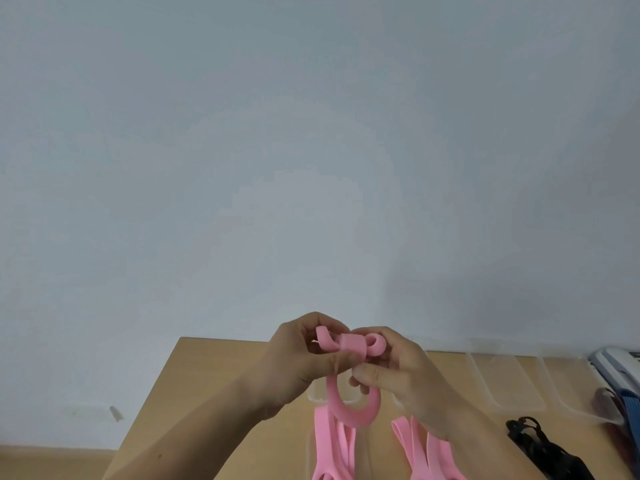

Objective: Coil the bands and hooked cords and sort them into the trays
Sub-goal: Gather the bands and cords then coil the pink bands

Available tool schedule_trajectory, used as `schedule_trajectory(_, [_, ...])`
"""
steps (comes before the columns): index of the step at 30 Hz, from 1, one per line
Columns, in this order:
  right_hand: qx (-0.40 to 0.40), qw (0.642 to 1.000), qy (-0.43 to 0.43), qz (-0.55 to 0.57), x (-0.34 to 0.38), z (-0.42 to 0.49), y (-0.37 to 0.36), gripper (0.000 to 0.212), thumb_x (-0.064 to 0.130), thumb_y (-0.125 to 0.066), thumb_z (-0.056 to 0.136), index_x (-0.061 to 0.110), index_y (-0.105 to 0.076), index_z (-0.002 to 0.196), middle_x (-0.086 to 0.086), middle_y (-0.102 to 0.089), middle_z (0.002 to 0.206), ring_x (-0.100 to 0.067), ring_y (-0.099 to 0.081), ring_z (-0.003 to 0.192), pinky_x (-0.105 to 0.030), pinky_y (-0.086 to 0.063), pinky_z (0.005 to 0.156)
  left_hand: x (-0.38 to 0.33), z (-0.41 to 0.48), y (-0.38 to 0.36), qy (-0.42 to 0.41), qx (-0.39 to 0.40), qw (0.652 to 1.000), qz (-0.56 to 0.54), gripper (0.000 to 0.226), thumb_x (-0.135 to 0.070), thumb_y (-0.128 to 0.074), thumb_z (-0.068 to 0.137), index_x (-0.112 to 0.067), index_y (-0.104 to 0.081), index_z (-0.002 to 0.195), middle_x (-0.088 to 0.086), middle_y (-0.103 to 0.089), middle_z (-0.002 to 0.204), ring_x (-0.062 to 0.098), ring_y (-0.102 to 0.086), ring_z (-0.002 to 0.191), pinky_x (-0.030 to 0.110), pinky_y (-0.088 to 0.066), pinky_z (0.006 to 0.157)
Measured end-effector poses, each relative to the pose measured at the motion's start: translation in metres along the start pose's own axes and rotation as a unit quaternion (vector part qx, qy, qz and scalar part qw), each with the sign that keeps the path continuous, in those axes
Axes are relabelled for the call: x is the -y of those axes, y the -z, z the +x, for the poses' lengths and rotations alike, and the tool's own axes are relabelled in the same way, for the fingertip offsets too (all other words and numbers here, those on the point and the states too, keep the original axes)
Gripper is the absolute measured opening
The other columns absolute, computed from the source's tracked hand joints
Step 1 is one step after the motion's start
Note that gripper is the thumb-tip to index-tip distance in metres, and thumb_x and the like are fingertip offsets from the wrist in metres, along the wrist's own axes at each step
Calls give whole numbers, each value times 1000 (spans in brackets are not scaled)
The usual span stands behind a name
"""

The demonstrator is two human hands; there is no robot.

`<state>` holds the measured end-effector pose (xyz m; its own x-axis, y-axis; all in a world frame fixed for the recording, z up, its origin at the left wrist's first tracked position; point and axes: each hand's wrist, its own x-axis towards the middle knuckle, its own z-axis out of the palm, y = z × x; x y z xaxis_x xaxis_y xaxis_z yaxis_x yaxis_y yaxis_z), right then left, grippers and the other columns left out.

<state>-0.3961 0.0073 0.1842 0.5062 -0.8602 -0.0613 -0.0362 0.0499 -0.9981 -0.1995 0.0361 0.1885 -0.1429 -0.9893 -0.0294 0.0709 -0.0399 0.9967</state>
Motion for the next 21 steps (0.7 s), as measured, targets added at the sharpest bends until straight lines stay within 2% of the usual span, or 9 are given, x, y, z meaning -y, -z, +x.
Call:
schedule_trajectory(5, [-17,1000,-11,4,6,1,-2,36,37,-78,79,15,-71,106,-18,-72,91,-33,-70,78,-39,-58,76,6,-1,-3,-61,17,998,26,32,-6,-82,77,-10,-64,103,11,-72,92,25,-69,82,32,-54,76])
schedule_trajectory(8, [-43,999,-7,-28,7,3,-3,37,36,-81,75,13,-71,102,-17,-74,85,-33,-71,71,-37,-59,68,10,-2,-4,-95,36,993,63,30,-3,-77,82,-9,-60,106,12,-73,93,25,-70,85,33,-55,78])
schedule_trajectory(11, [-56,998,-1,-37,9,3,-2,41,35,-83,69,11,-70,100,-15,-74,82,-31,-70,65,-35,-58,63,8,-3,-3,-102,57,992,50,31,-3,-76,84,-10,-58,108,12,-72,95,26,-69,89,34,-55,80])
schedule_trajectory(13, [-66,997,9,-41,9,4,-2,40,35,-85,66,12,-70,96,-13,-73,81,-28,-68,61,-32,-56,61,8,-2,-3,-85,66,993,52,34,-5,-77,83,-12,-56,109,8,-73,93,22,-70,85,27,-53,75])
schedule_trajectory(15, [-71,997,22,-26,9,4,-1,36,33,-87,64,16,-71,91,-12,-73,81,-26,-67,61,-30,-56,61,6,-2,-3,-35,42,996,72,42,-14,-82,77,-17,-56,111,0,-71,92,15,-69,79,23,-52,70])
schedule_trajectory(18, [-67,997,31,0,6,3,0,36,32,-88,61,20,-71,90,-10,-73,83,-23,-66,63,-29,-55,63,2,-2,-1,17,43,993,112,43,-29,-82,74,-13,-62,108,0,-73,90,15,-68,78,28,-55,70])
schedule_trajectory(21, [-68,997,37,0,4,3,-2,40,25,-92,63,21,-68,95,-9,-71,89,-20,-66,66,-29,-54,61,-3,-2,1,51,59,995,57,41,-38,-76,78,-10,-66,107,5,-71,90,24,-67,75,34,-55,69])
